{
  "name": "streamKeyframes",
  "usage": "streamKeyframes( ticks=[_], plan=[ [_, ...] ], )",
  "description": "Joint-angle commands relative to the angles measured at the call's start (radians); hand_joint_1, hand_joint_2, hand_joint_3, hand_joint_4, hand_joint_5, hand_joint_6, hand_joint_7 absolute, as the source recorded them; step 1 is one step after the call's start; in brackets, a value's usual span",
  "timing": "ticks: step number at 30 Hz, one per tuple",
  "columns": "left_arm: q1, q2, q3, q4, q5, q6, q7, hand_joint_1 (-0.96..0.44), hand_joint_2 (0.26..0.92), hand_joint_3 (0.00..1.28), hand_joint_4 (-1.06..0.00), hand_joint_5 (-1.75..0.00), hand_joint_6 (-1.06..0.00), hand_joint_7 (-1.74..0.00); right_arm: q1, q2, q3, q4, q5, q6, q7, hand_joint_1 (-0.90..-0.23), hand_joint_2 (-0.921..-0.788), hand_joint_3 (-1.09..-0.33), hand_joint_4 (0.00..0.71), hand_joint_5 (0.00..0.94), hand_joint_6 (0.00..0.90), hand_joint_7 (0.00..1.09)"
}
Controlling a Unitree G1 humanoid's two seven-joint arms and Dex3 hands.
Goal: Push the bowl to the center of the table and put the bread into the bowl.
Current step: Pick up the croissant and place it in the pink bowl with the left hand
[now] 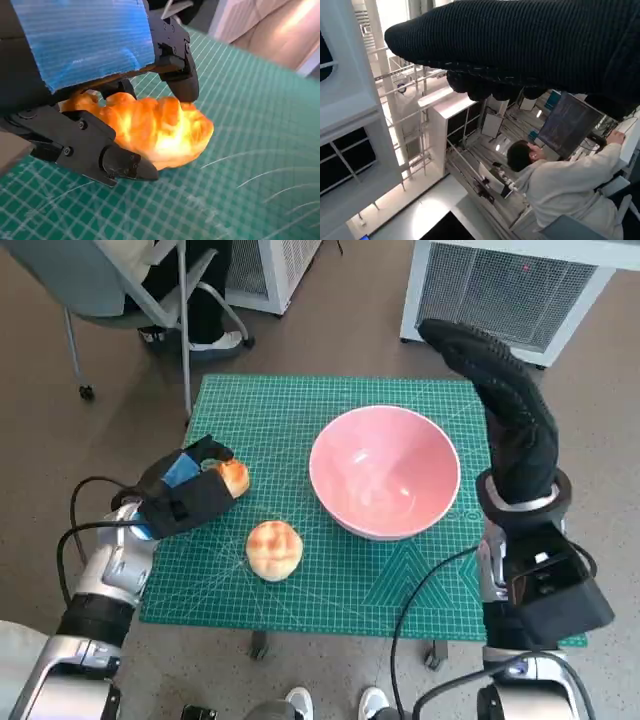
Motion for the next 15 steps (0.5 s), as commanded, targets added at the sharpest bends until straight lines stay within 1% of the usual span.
streamKeyframes(
  ticks=[1,8,15],
  plan=[
    [-0.001,-0.002,0.047,-0.148,-0.030,0.013,-0.002,0.00,0.921,0.15,-0.62,-1.28,-0.51,-1.24,0.026,-0.004,0.003,0.013,-0.014,0.000,-0.008,-0.560,-0.921,-0.724,0.304,0.009,0.029,0.71],
    [-0.012,-0.033,0.098,-0.349,-0.050,0.041,0.020,0.00,0.921,0.12,-0.65,-1.26,-0.55,-1.19,0.026,-0.004,0.005,0.013,-0.015,-0.002,-0.010,-0.566,-0.921,-0.725,0.306,0.010,0.026,0.71],
    [-0.055,-0.076,0.110,-0.459,-0.038,0.028,0.060,0.00,0.920,0.09,-0.68,-1.22,-0.60,-1.16,0.028,-0.009,0.004,0.006,-0.008,0.001,-0.006,-0.574,-0.921,-0.723,0.308,0.010,0.023,0.71]
  ],
)
